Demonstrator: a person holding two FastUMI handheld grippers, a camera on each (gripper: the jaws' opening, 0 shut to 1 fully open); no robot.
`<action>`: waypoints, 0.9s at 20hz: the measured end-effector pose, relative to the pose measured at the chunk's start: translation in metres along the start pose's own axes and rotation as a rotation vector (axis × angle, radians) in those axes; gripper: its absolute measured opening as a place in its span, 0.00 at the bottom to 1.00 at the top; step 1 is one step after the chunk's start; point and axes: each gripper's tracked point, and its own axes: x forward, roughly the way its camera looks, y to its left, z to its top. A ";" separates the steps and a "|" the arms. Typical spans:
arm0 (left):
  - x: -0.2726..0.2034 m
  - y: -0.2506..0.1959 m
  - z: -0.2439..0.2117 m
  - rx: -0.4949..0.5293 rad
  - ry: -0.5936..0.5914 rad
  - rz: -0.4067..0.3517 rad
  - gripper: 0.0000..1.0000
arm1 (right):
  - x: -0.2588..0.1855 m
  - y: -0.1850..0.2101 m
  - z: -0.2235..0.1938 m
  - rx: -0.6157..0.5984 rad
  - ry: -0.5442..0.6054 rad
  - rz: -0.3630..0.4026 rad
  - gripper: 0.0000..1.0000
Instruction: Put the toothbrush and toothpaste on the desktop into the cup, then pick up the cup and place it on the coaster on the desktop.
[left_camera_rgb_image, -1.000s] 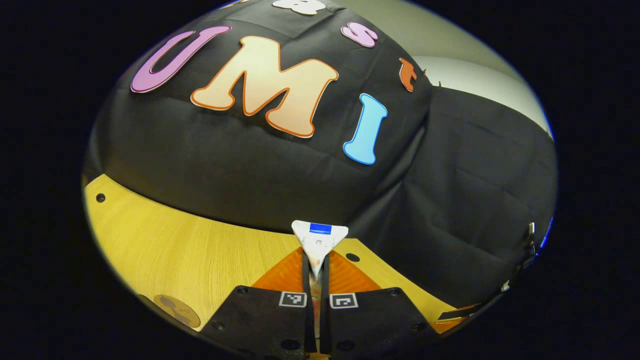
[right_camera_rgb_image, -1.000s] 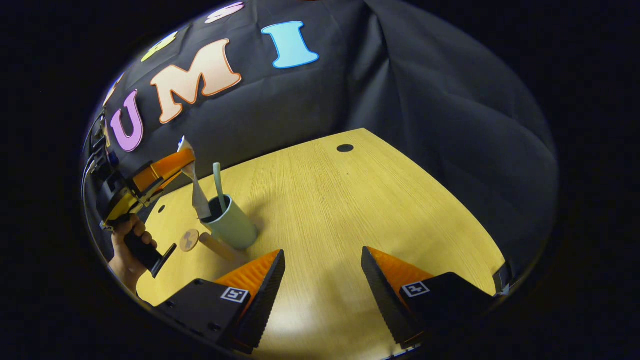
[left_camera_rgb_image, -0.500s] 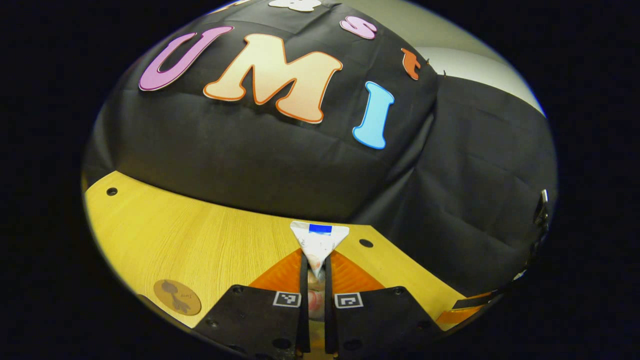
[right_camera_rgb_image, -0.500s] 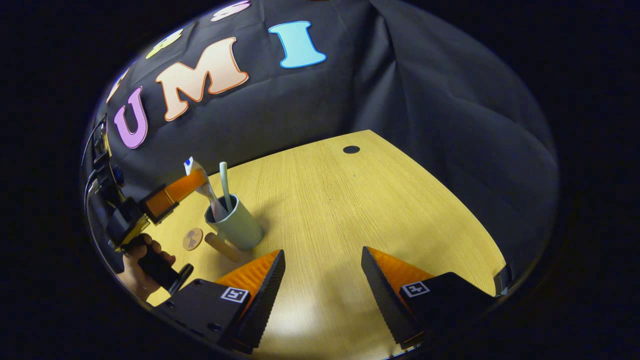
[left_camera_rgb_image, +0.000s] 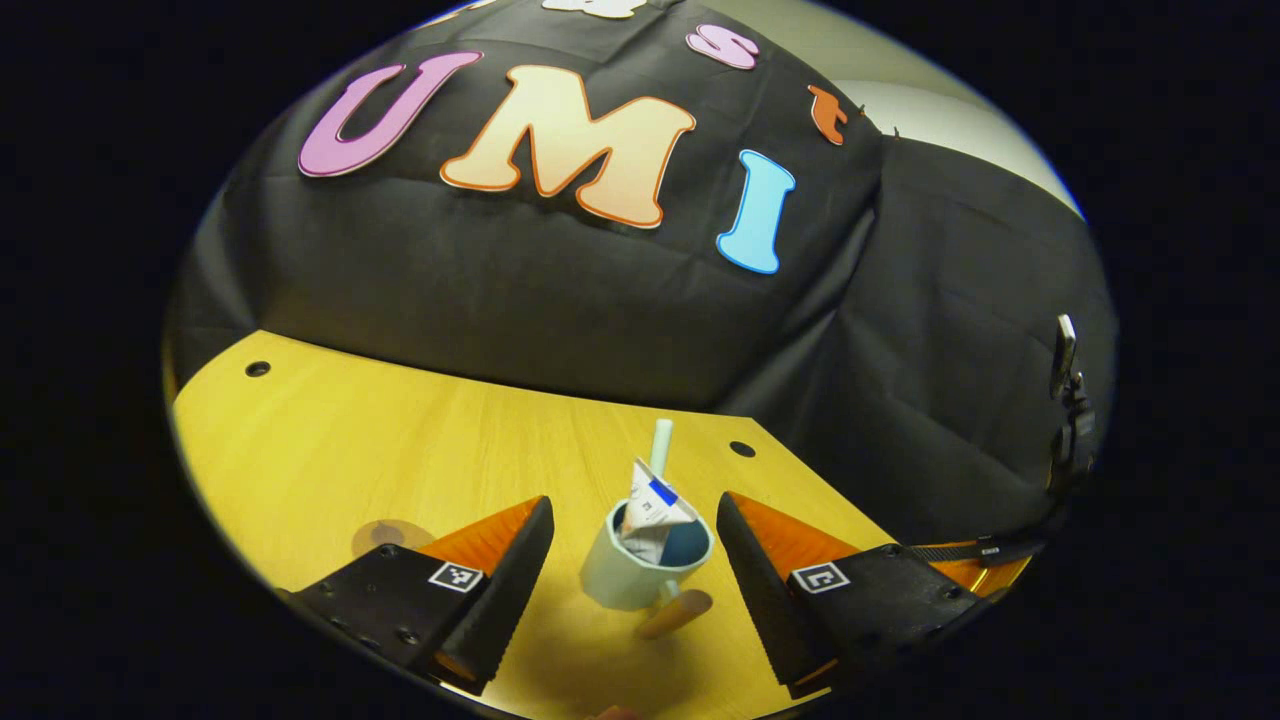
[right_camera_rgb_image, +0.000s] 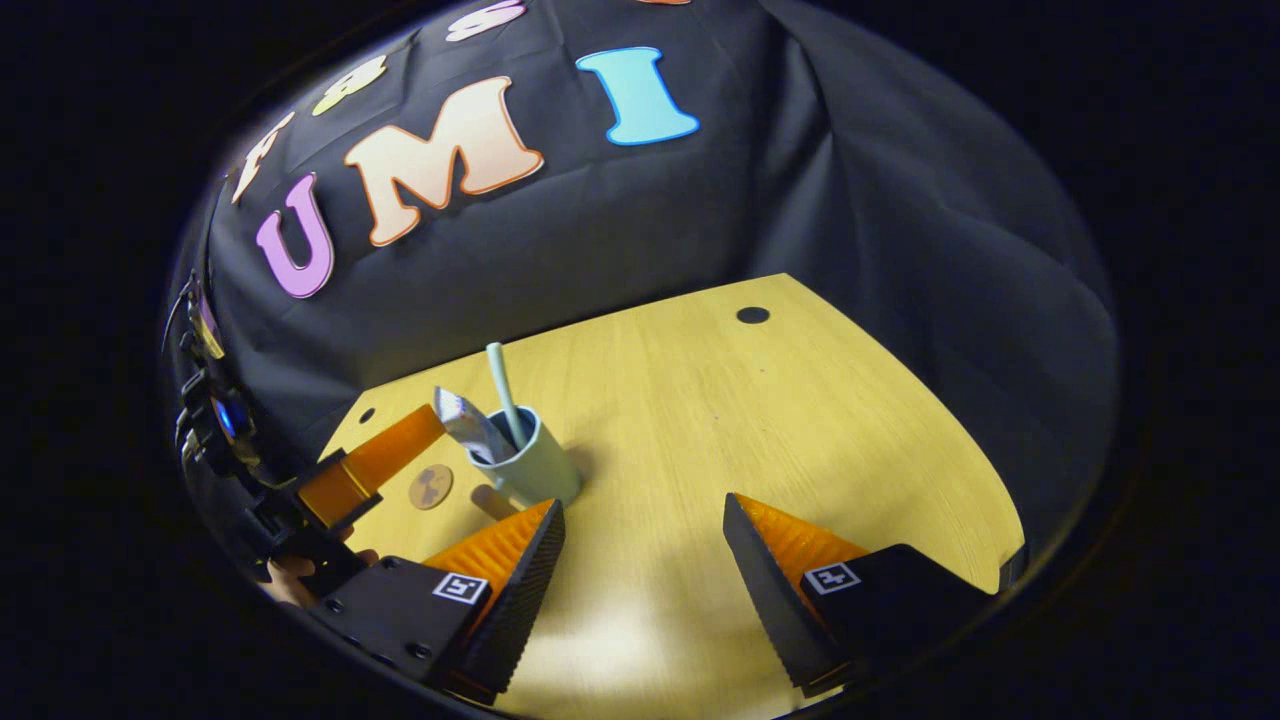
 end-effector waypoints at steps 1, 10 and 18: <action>-0.008 0.004 0.004 0.020 -0.006 0.016 0.95 | 0.000 0.009 0.001 -0.006 0.013 0.019 0.99; -0.085 0.052 0.027 0.124 -0.061 0.148 0.95 | 0.017 0.067 -0.002 -0.061 0.192 0.088 0.98; -0.144 0.091 0.018 0.185 -0.048 0.257 0.95 | 0.047 0.101 -0.023 -0.111 0.369 0.075 0.98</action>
